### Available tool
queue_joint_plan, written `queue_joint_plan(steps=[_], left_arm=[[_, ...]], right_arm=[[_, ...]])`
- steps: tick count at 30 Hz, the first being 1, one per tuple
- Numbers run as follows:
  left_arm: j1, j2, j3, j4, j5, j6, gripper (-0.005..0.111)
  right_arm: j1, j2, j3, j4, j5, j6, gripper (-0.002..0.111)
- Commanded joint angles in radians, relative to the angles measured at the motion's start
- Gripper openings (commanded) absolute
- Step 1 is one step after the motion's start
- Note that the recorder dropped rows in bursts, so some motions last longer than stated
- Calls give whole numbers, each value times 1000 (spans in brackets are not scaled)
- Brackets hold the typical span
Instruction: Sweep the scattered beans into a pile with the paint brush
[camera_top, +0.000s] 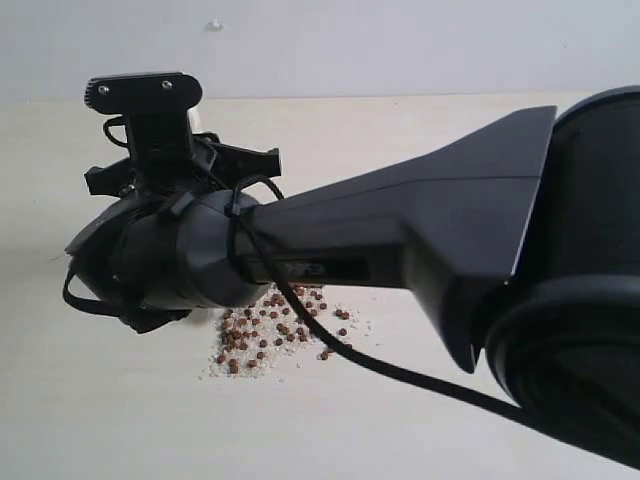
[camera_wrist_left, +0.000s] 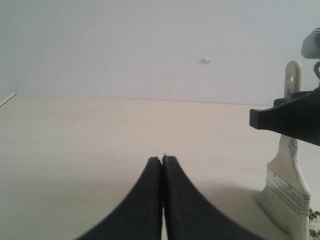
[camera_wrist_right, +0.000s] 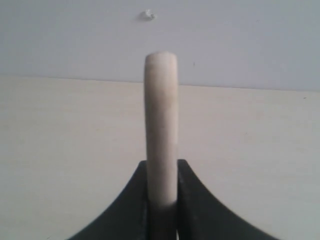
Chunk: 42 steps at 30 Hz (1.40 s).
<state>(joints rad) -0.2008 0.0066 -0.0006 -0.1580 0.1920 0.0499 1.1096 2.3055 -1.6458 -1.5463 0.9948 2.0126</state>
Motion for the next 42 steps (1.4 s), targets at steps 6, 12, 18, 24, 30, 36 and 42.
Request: queue_joint_plan(steps=[6, 12, 18, 24, 30, 36, 42], left_arm=[[1, -7, 1, -5, -3, 2, 0], [1, -7, 1, -5, -3, 2, 0], [1, -7, 1, -5, -3, 2, 0], [1, -7, 1, -5, -3, 2, 0], [1, -7, 1, -5, -3, 2, 0], [3, -7, 1, -5, -54, -30, 0], [3, -7, 1, -5, -63, -28, 0]], right_arm=[[12, -105, 2, -18, -82, -57, 0], [11, -261, 27, -18, -259, -461, 0], [-26, -460, 185, 31, -645, -732, 0], [-139, -617, 379, 30, -1143, -726, 0], [-215, -642, 531, 37, -1362, -721, 0], [-221, -644, 667, 47, -1525, -853, 0], [-221, -654, 722, 153, -1611, -982, 0]])
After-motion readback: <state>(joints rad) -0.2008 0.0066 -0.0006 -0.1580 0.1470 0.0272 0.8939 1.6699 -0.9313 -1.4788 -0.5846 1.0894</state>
